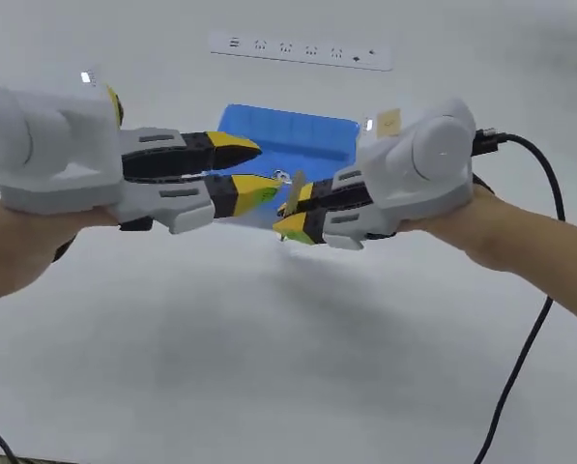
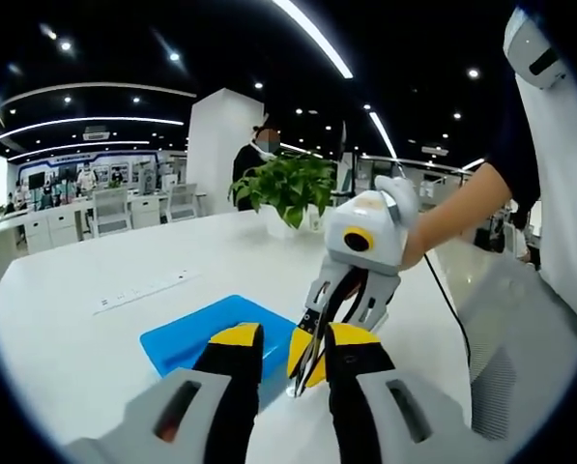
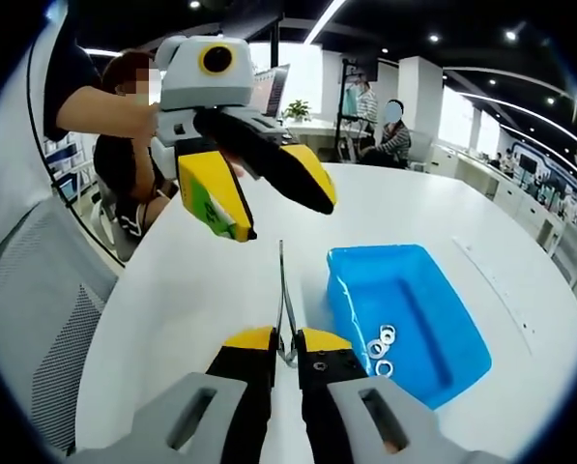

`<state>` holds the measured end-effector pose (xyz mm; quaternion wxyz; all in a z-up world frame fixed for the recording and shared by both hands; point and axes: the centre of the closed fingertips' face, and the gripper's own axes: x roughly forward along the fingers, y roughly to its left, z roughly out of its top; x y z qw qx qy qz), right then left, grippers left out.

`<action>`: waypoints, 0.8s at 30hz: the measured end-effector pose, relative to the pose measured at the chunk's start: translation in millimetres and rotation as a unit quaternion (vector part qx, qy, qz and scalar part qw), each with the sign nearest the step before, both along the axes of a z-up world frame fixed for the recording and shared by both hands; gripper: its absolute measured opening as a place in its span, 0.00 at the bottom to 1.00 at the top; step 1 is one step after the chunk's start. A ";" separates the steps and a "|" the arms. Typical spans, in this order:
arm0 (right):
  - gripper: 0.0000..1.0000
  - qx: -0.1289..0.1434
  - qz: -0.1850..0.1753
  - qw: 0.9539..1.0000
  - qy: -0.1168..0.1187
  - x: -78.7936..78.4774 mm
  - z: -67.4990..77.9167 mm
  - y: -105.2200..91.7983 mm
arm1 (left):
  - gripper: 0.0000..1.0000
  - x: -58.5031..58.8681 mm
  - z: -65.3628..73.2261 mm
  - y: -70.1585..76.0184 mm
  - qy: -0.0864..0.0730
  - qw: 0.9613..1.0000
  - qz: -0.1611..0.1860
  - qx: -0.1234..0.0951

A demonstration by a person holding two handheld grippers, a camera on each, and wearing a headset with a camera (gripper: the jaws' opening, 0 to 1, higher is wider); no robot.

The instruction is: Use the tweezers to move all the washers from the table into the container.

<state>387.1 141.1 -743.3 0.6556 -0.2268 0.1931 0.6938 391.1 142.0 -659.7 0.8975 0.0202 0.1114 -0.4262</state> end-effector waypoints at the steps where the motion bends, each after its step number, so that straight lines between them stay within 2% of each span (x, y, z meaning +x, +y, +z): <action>1: 0.09 0.000 -0.001 1.000 0.000 -0.3 2.1 -0.5 | 0.30 -1.0 3.2 1.4 -0.004 1.000 0.005 -0.008; 10: 0.09 0.007 -0.009 1.000 -0.004 -3.0 16.0 -2.8 | 0.38 -12.4 8.8 13.0 -0.010 0.999 0.031 -0.031; 19: 0.09 0.007 -0.016 1.000 -0.006 -6.6 26.3 -8.2 | 0.47 -17.6 7.8 27.9 -0.011 0.998 0.054 -0.035; 24: 0.09 0.011 -0.019 1.000 -0.008 -9.2 34.8 -9.4 | 0.52 -20.0 8.8 30.5 -0.012 0.997 0.059 -0.041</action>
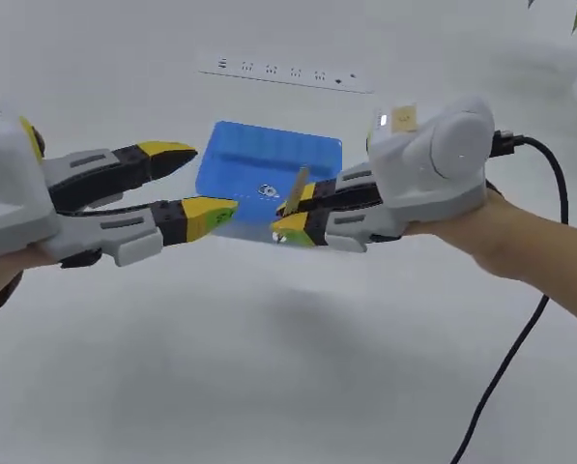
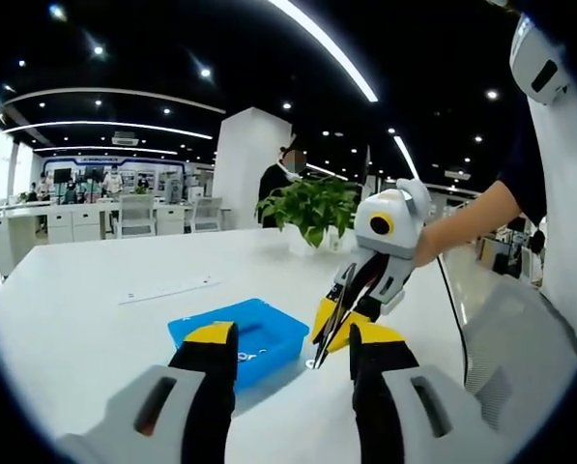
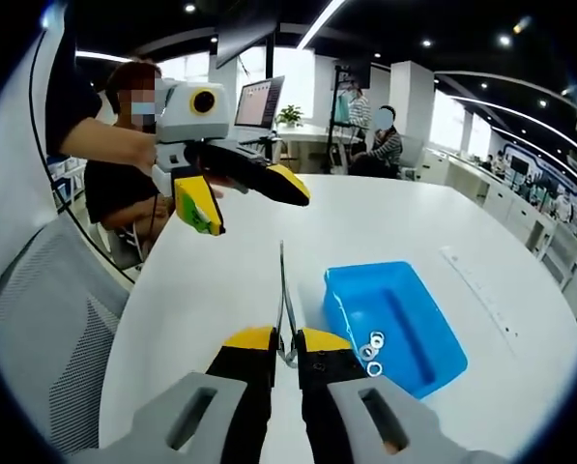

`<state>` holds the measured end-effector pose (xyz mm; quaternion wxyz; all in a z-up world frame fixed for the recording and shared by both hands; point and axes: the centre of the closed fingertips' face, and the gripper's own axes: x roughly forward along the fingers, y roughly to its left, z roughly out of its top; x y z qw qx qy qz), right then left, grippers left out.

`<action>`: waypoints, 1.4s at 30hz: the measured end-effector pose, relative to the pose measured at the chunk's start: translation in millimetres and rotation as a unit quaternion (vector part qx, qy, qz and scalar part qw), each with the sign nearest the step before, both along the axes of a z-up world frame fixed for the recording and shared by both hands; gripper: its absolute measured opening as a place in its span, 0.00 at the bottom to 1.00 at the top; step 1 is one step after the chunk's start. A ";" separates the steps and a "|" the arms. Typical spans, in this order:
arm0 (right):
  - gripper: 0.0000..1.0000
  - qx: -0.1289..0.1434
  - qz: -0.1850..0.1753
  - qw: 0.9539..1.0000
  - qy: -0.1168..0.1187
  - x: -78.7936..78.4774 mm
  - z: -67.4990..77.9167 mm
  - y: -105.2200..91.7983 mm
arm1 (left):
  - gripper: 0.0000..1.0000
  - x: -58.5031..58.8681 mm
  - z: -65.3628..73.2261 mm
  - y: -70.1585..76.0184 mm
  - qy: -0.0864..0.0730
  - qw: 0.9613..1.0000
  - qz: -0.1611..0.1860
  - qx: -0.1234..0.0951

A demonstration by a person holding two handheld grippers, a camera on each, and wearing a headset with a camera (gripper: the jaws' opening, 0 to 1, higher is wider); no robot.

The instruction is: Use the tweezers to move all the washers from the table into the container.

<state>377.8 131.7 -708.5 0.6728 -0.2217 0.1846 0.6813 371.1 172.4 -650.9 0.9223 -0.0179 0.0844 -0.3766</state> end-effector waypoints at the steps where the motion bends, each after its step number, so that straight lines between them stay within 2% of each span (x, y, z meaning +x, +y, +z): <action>1: 0.09 0.003 -0.001 1.000 -0.001 -0.3 2.7 -0.3 | 0.53 -1.5 0.2 -0.8 0.000 1.000 -0.001 0.000; 4: 0.09 0.005 -0.003 1.000 -0.005 -0.5 8.3 -2.3 | 0.61 -3.7 -0.6 -3.9 0.000 1.000 -0.005 -0.003; 8: 0.09 0.007 -0.009 1.000 -0.008 2.0 14.9 -6.3 | 0.67 -5.1 -8.7 -7.6 0.003 1.000 -0.008 0.018; 23: 0.09 0.021 -0.021 0.999 -0.022 14.0 38.9 -5.5 | 0.85 -15.9 -15.6 -10.3 0.014 1.000 -0.015 0.010; 30: 0.09 0.028 -0.024 0.999 -0.027 26.6 43.8 -2.1 | 0.93 -16.9 -19.4 -13.7 0.021 1.000 -0.020 0.006; 37: 0.09 0.031 -0.023 0.999 -0.030 39.5 44.9 2.5 | 0.99 -16.3 -25.8 -18.6 0.030 0.999 -0.031 0.015; 42: 0.09 0.032 -0.026 0.999 -0.031 56.3 40.3 7.6 | 0.99 -17.7 -29.2 -18.9 0.034 0.998 -0.039 0.026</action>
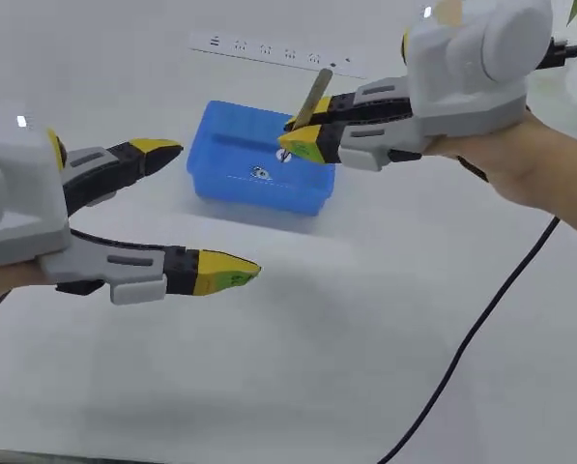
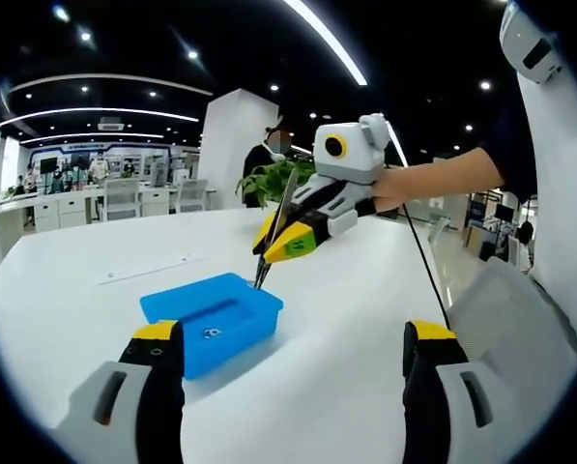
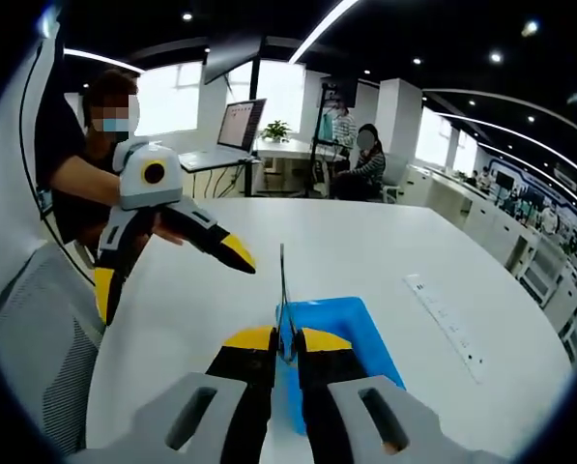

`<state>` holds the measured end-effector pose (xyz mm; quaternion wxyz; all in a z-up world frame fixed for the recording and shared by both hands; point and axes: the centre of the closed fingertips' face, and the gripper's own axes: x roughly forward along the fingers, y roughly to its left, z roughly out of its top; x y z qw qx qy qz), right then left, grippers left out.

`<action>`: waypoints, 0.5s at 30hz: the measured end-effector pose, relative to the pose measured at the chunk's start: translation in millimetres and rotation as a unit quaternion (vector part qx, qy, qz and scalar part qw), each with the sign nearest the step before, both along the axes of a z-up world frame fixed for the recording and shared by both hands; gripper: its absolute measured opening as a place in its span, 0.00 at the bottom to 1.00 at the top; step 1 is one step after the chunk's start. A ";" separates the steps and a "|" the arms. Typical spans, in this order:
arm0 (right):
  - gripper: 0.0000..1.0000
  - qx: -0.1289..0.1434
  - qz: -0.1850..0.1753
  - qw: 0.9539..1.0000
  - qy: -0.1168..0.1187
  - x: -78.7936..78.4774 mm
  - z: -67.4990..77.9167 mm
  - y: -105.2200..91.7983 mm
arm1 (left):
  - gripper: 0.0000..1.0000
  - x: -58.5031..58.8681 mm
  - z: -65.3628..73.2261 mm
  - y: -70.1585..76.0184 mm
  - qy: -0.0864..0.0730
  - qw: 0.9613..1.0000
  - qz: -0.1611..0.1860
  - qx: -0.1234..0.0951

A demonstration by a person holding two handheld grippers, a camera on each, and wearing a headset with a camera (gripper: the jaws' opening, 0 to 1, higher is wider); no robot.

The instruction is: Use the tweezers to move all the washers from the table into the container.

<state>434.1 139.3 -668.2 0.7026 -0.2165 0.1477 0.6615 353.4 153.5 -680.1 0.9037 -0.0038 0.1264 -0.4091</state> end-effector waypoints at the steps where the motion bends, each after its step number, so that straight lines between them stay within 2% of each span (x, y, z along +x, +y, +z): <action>1: 0.09 0.000 -0.002 1.000 0.000 3.6 -1.0 0.9 | 0.99 -0.8 -0.6 0.5 0.001 1.000 -0.002 0.003; 8: 0.09 -0.007 -0.011 1.000 0.005 29.7 -18.8 10.3 | 0.99 -3.5 -7.5 11.1 0.010 1.000 0.002 0.017; 15: 0.09 -0.037 -0.016 0.999 0.020 42.7 -54.2 15.4 | 0.99 -5.6 -10.8 21.3 0.017 1.000 0.015 0.019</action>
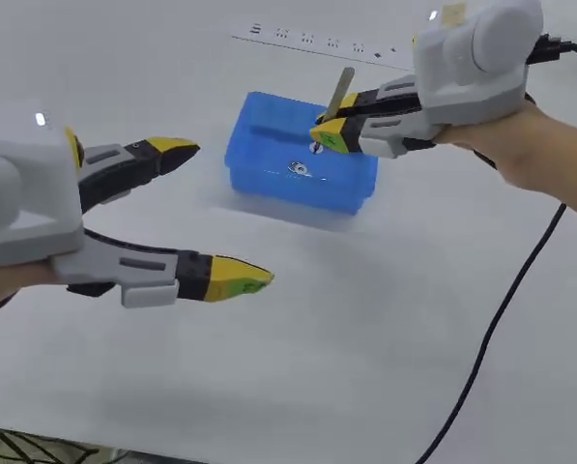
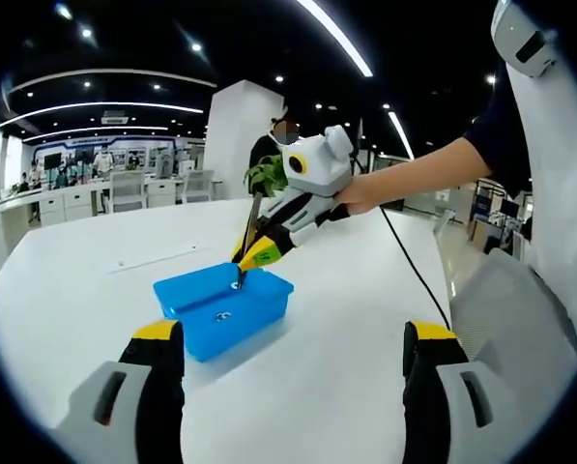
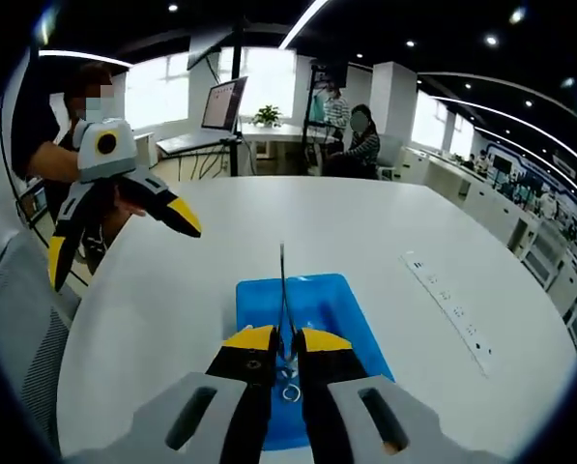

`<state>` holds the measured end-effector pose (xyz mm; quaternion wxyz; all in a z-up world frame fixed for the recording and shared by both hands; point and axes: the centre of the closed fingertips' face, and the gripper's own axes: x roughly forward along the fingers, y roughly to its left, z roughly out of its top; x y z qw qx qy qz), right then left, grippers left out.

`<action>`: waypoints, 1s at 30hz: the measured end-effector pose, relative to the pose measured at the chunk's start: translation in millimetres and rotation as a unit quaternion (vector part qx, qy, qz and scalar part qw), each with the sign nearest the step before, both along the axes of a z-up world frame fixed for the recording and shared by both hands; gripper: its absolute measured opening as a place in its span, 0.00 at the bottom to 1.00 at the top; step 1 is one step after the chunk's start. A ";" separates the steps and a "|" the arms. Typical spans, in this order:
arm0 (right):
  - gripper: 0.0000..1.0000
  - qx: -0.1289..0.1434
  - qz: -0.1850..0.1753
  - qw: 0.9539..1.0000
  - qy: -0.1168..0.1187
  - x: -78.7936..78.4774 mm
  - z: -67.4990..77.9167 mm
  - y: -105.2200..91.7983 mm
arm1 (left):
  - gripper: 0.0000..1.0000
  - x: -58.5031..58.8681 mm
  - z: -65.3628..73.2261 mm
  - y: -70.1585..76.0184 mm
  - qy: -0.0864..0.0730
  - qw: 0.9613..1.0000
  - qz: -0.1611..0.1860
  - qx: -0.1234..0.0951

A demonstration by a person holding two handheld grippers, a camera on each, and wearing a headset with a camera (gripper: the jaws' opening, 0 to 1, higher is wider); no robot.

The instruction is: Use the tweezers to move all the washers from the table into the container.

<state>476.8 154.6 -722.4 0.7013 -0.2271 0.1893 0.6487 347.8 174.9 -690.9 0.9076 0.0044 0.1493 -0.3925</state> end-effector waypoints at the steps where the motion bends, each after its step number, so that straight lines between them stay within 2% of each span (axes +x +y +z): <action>1: 0.09 -0.002 0.000 1.000 0.001 0.8 -3.1 0.0 | 0.99 -0.4 -1.5 1.5 0.001 1.000 0.002 0.003; 7: 0.09 -0.014 -0.005 1.000 0.010 5.9 -23.3 -2.0 | 0.99 -1.3 -4.6 4.7 0.008 1.000 0.012 0.003; 11: 0.09 -0.020 -0.009 1.000 0.015 5.2 -31.3 -4.5 | 0.99 -1.7 -3.8 4.5 0.009 1.000 0.018 0.001; 18: 0.10 -0.018 -0.012 1.000 0.018 1.9 -30.6 -5.9 | 0.99 -4.0 -5.3 4.9 0.015 1.000 0.022 0.005; 30: 0.10 -0.016 -0.021 0.999 0.025 0.2 -24.9 -6.5 | 0.99 -6.4 -2.7 1.4 0.015 1.000 0.023 0.003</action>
